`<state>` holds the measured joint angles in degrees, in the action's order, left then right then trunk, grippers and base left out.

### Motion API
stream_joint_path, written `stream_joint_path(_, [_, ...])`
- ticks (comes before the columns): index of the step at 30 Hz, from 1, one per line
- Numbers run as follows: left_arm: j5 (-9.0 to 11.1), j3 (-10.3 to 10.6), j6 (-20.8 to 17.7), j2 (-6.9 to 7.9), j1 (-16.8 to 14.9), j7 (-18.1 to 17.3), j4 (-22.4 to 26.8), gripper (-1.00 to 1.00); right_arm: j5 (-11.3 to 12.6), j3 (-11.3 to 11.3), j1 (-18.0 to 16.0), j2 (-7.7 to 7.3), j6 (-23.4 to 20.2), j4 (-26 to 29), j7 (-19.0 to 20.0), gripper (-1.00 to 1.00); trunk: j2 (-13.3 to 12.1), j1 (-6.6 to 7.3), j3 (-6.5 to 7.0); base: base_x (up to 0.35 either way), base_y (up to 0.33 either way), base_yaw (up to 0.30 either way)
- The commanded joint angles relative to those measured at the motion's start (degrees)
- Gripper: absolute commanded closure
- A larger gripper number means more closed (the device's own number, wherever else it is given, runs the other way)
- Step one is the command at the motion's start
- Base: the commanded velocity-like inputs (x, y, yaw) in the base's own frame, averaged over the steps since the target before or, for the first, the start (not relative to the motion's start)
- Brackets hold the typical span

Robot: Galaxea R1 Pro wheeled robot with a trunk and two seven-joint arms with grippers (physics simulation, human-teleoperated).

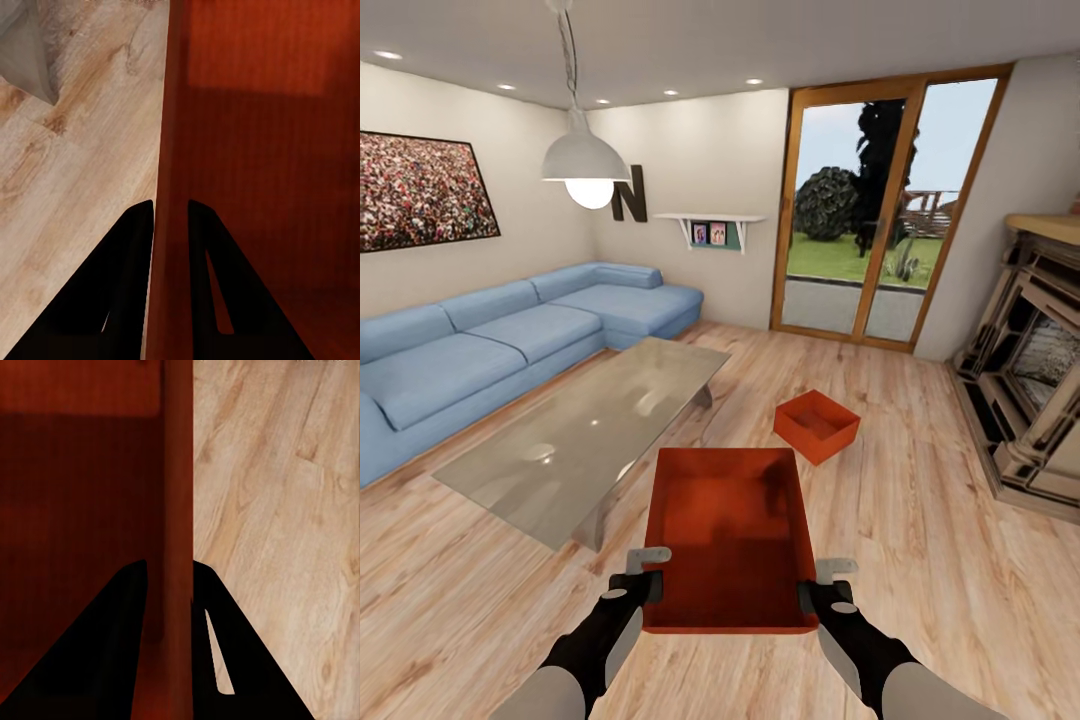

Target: Move the two storage containers from the living room to the garage. In the garage, place one container on the floor and stack the other container on top of it (either order is fine).

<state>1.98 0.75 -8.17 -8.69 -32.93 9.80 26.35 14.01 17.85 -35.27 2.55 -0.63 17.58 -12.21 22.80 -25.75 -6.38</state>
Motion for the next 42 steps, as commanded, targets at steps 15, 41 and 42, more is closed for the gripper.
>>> stream_joint_path(15, [-0.7, -1.1, -0.4, -0.01, 0.0, 0.6, 0.2, 1.00, 0.5, -0.5, 0.0, 0.00, 0.0, 0.2, 0.0, 1.00, 0.1, -0.04, 1.22, 0.000, 0.000, 0.000])
stream_joint_path(41, [-0.7, -1.1, -0.4, 0.07, 0.0, 0.6, 0.2, 1.00, 0.5, -0.5, 0.0, 0.00, 0.0, 0.2, 0.0, 1.00, 0.1, -0.04, 3.55, 0.000, 0.000, 0.000])
stream_joint_path(42, [-0.7, -1.1, -0.4, 0.07, 0.0, 0.6, 0.2, 1.00, 0.5, -0.6, -0.1, 0.00, 0.0, 0.2, 0.1, 1.00, 0.1, -0.04, 3.64, 0.000, 0.000, 0.000])
